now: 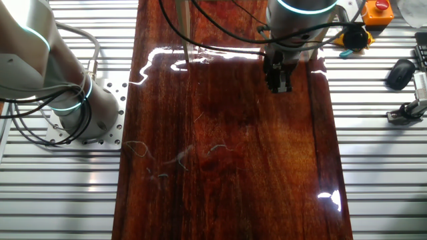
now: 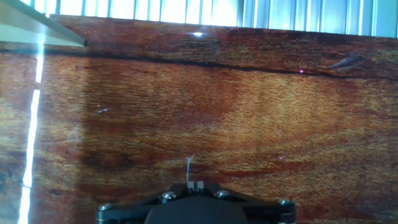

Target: Take the object down from the shelf

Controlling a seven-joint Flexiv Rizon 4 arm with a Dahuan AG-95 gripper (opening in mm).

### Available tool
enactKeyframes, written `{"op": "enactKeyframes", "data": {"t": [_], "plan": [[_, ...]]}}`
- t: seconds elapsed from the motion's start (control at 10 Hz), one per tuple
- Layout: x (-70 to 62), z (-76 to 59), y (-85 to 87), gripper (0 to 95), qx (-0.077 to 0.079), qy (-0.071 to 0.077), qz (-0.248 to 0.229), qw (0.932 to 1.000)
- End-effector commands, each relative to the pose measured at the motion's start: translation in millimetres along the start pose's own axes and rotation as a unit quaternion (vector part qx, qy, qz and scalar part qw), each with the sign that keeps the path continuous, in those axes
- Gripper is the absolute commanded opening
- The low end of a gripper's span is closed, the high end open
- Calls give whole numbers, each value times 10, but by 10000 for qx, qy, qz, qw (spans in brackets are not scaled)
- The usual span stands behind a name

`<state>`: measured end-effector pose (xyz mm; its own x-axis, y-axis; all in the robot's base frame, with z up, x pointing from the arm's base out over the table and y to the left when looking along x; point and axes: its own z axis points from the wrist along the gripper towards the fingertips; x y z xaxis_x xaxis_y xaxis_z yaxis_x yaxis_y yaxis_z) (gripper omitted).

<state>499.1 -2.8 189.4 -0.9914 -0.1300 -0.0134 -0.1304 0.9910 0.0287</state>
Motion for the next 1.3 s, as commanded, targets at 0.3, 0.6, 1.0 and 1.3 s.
{"op": "enactKeyframes", "data": {"t": [0.3,0.6,1.0,1.3], "plan": [[48,-956,164,0,-10,123,61,9999],[59,-1017,189,0,-5,63,-18,10000],[59,-1017,189,0,-1,28,-157,9999],[61,-1106,198,0,-19,46,-205,9998]]}}
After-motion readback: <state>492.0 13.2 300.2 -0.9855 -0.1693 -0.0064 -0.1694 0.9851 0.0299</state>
